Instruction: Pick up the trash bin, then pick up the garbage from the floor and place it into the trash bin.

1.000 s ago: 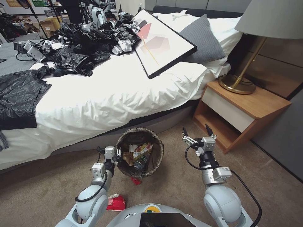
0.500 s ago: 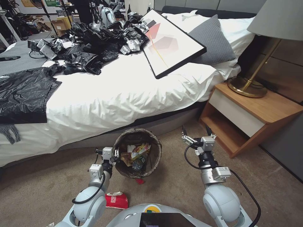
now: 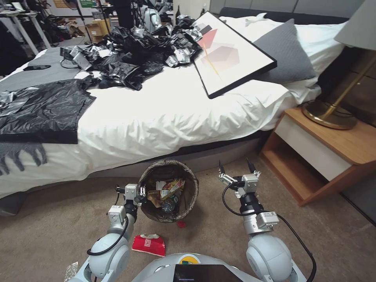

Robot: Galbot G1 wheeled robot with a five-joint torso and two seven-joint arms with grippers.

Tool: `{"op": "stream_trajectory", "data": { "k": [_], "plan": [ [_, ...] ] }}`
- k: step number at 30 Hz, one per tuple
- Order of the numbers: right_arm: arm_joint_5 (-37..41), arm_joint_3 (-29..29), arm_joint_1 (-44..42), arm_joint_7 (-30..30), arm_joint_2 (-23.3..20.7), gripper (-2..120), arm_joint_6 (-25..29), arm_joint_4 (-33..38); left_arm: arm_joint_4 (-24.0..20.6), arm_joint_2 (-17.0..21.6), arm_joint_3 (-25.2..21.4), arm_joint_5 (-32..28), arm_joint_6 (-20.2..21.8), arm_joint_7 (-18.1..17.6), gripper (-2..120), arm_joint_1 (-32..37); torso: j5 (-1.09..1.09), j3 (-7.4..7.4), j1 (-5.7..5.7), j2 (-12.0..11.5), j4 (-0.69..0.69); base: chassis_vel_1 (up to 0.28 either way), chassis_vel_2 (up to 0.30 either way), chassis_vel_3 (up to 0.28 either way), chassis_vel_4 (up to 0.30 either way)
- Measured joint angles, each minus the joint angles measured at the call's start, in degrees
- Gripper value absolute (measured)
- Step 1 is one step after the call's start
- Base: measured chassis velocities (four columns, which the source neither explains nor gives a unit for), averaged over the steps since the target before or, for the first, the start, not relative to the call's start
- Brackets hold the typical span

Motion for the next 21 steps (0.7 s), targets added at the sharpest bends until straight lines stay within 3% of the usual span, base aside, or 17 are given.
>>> {"op": "stream_trajectory", "data": {
  "k": [21],
  "plan": [
    [-0.4, 0.0, -0.1, 0.0, 0.2, 100, 0.4, -0.4, -0.3, 0.1, -0.3, 0.2, -0.1, 0.0, 4, 0.3, 0.00, 0.00, 0.00, 0.0, 0.00, 0.063, 0.071, 0.068, 0.068]
  ]
}}
